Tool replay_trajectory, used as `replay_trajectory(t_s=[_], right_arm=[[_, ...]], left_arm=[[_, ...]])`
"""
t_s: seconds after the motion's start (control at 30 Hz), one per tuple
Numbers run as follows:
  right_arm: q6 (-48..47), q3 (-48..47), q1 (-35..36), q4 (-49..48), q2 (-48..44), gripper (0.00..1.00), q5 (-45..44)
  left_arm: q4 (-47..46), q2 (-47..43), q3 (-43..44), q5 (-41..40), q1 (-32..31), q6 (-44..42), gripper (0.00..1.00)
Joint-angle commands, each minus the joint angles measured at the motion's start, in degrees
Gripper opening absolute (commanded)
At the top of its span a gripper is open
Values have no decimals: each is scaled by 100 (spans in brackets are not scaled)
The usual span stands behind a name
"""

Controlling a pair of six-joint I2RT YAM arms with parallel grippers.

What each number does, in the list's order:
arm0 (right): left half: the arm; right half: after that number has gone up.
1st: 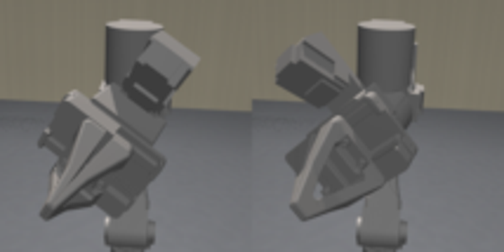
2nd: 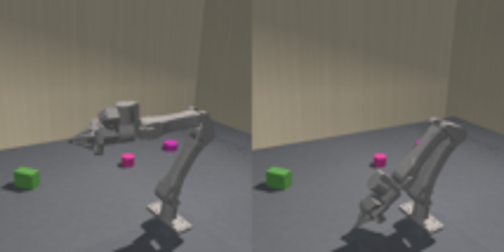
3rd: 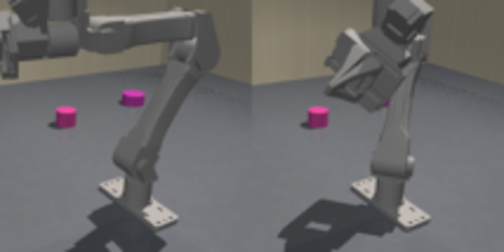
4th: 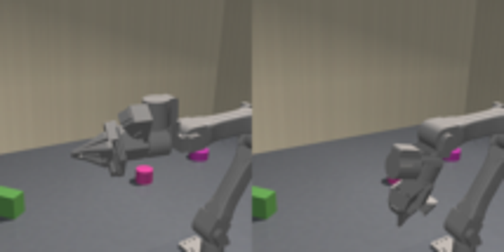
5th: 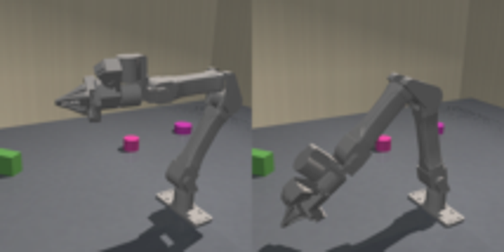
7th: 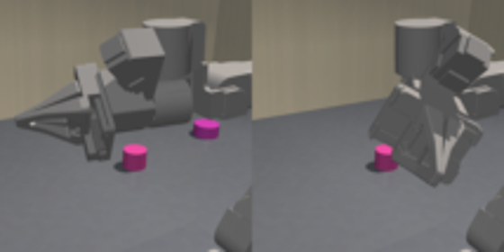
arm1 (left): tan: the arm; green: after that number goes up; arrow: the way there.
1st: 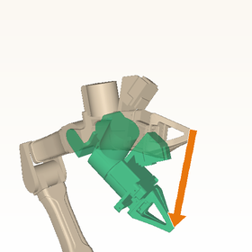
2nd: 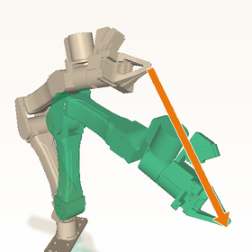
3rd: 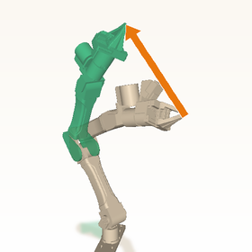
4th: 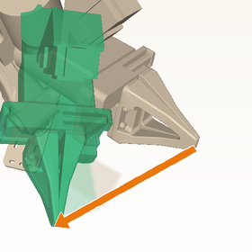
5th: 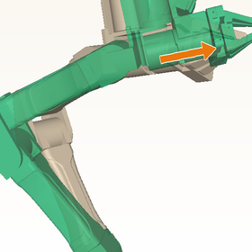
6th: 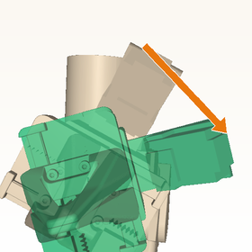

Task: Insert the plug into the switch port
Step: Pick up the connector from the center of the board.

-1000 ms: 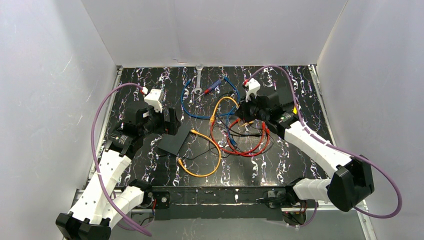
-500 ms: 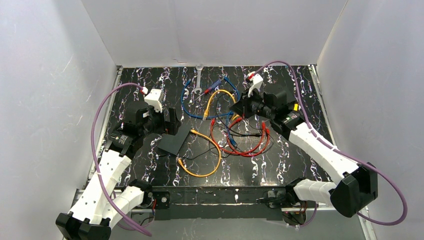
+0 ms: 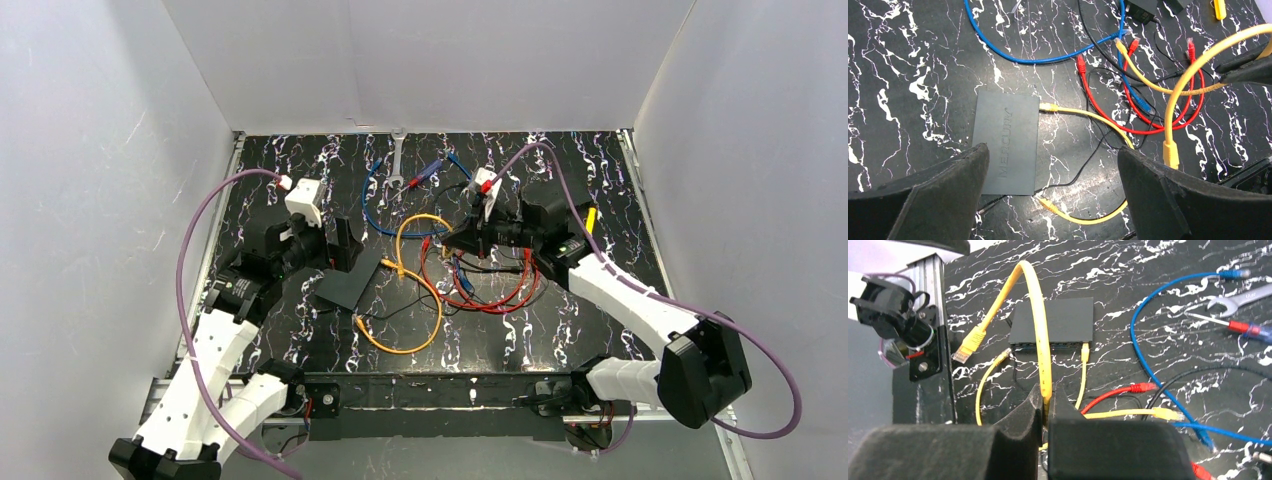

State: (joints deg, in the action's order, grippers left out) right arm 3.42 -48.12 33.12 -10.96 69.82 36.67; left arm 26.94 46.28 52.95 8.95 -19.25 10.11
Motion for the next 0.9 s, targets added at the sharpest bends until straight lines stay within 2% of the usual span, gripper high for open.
replay_trajectory(t_s=[0.0,0.1,0.23,0.4,0.63,0.87], right_arm=[[-1020,47,95,-595,102,1,664],[-1692,65,295,-283,220,1,761],[-2379,9,892,232,392,1,183],[-2589,-104,1379,309,663,1,-208],[-2680,-227,1604,340,887,1,-207],[-2665,-250,1671,266,914,1,-189]], left_arm=[[-49,37,4,3,18,10,98],[-250,39,-49,561,27,-12,98],[-535,147,-111,1539,30,-12,98],[-742,528,-174,2667,29,98,97],[-934,665,-297,3497,-47,115,95],[-848,858,-353,3559,-376,-95,88]])
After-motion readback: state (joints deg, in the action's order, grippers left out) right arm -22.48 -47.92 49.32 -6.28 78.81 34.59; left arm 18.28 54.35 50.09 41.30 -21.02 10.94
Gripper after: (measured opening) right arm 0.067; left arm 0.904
